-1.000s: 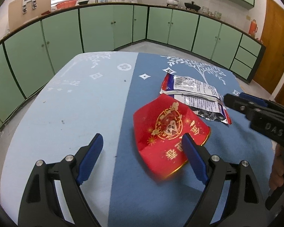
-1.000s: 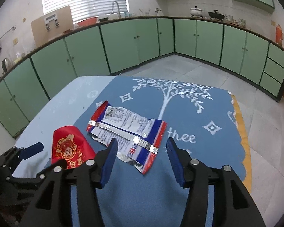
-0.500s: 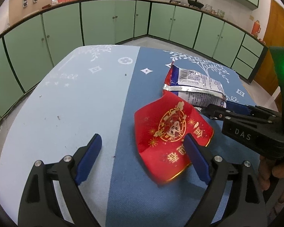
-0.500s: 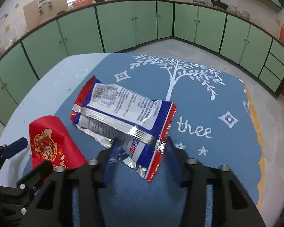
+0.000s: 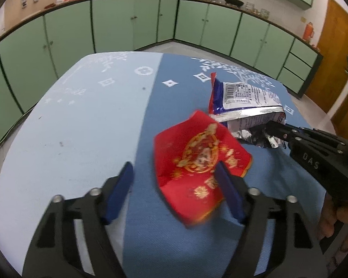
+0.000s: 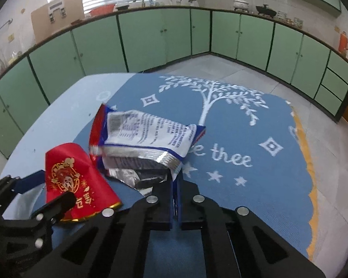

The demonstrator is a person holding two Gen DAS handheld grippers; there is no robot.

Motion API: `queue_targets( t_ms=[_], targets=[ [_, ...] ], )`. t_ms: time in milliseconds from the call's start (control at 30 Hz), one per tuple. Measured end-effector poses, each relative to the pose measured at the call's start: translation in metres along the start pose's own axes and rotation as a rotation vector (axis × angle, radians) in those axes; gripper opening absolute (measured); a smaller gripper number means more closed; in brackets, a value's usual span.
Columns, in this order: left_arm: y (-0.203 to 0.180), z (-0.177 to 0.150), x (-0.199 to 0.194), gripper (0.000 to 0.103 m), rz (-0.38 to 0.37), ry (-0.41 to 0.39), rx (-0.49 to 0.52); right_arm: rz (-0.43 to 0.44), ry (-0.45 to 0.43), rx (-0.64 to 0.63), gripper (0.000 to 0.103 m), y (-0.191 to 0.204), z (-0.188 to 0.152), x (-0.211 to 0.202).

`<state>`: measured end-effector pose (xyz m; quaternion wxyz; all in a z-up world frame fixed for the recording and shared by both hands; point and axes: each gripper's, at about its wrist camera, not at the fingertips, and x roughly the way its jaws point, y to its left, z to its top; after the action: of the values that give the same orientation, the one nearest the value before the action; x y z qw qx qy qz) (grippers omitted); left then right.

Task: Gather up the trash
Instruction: 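Close the left gripper on the red paper packet and lift it, then carry the red packet and foil wrapper over the black bin with both grippers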

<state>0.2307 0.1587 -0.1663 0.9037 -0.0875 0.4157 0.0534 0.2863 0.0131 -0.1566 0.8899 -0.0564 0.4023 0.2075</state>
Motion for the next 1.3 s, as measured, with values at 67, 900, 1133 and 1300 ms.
queue_targets(
  t_ms=[67, 900, 1133, 1300],
  targets=[
    [-0.004, 0.0, 0.0, 0.052, -0.018, 0.002, 0.006, -0.001, -0.013, 0.01, 0.002, -0.006, -0.001, -0.008],
    [-0.011, -0.003, -0.003, 0.046, -0.125, 0.021, -0.068, 0.001, -0.048, 0.093, 0.002, -0.042, -0.013, -0.049],
    [-0.016, 0.005, 0.01, 0.056, -0.151, 0.022, -0.088, 0.006, -0.02, 0.094, 0.002, -0.04, -0.019, -0.037],
    [-0.01, 0.01, 0.007, 0.03, -0.184, -0.012, -0.138, 0.008, -0.015, 0.09, 0.002, -0.04, -0.02, -0.034]
  ],
)
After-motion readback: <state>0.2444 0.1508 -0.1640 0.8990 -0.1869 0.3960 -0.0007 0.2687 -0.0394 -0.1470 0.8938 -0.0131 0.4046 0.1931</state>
